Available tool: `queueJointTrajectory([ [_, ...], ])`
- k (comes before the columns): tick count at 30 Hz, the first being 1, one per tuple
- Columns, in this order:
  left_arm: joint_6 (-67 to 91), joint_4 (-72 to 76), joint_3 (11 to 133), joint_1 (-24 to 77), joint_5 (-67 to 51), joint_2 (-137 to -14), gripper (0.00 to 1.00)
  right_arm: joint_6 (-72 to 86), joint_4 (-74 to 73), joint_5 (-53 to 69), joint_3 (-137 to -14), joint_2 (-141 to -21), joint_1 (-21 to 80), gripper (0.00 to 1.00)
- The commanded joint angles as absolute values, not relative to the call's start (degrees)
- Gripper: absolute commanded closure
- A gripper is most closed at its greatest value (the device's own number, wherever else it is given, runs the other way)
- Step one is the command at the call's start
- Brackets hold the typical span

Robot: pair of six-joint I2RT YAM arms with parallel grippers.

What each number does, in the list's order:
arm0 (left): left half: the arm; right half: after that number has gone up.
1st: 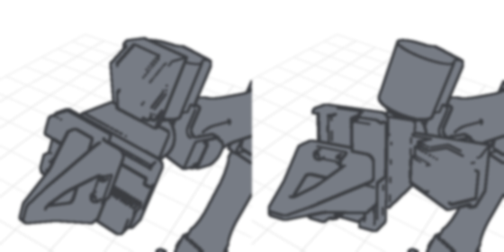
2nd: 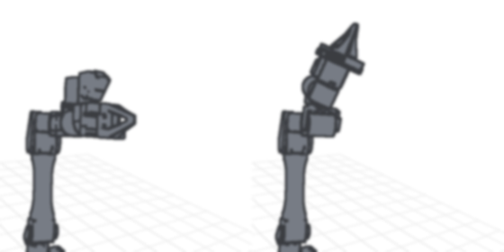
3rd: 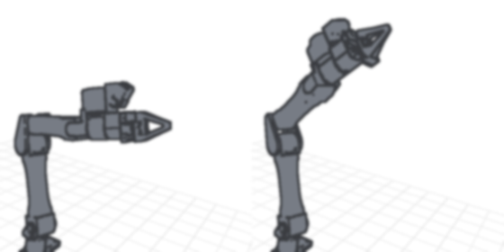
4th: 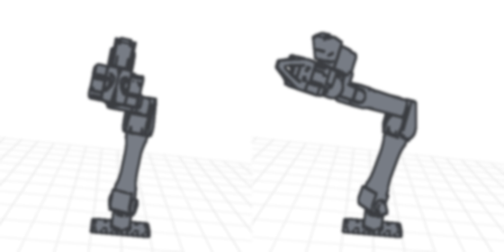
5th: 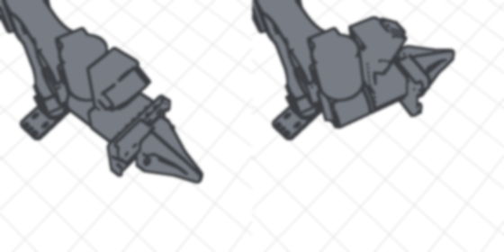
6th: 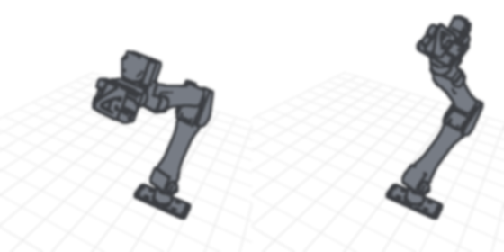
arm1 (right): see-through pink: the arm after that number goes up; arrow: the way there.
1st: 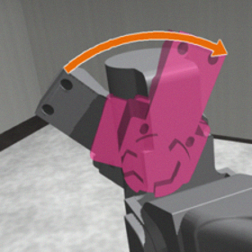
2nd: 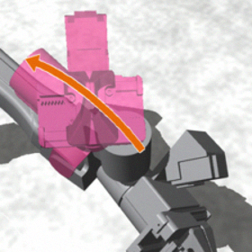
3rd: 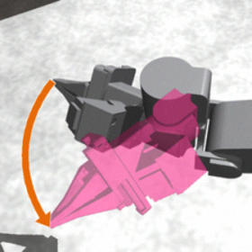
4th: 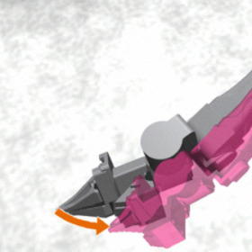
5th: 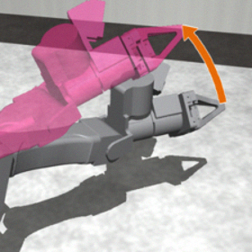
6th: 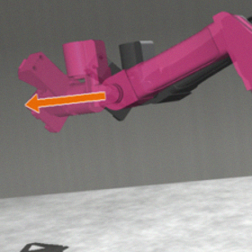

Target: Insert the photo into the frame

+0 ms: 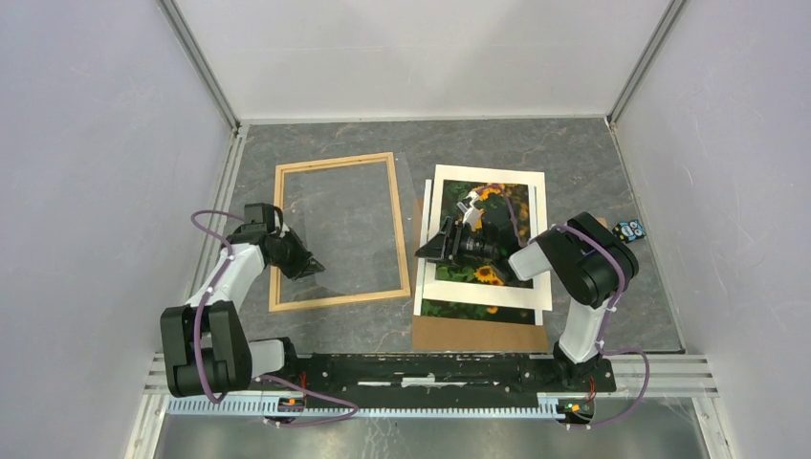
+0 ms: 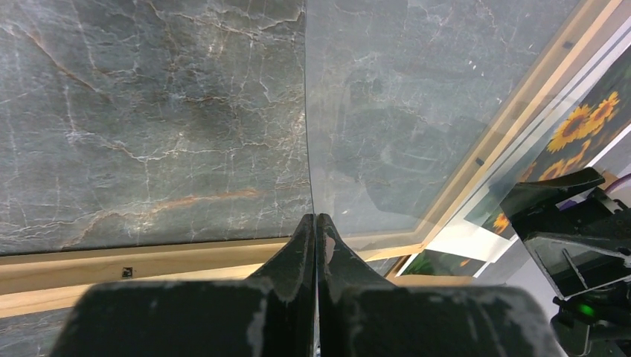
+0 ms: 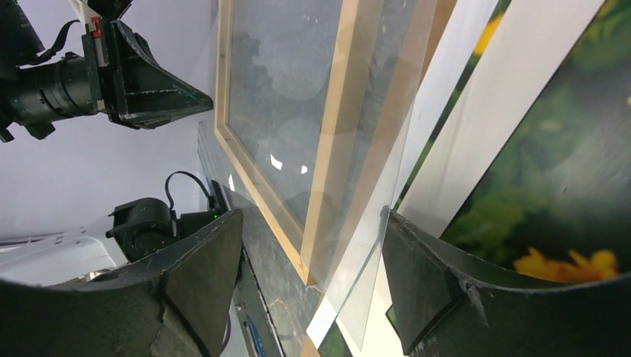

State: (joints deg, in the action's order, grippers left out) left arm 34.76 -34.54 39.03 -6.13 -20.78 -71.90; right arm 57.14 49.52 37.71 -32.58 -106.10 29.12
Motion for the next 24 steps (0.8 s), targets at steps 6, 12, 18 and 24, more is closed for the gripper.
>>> queueJointTrajectory([
  [6, 31.6, -33.1, 41.3, -6.1, -24.1, -72.2, 0.98, 56.0, 50.9, 39.0, -37.6, -109.5, 28.8, 0.31],
  [12, 31.5, -31.9, 41.1, -6.1, -26.3, -73.4, 0.98, 62.2, 58.6, 39.5, -39.4, -112.3, 29.0, 0.39],
  [18, 31.0, -30.8, 41.1, -6.1, -28.2, -74.8, 0.98, 68.1, 66.6, 40.4, -40.2, -115.5, 29.2, 0.48],
  [24, 30.5, -27.9, 41.0, -6.1, -29.3, -76.1, 0.96, 66.1, 64.6, 39.7, -40.7, -115.3, 29.2, 0.53],
])
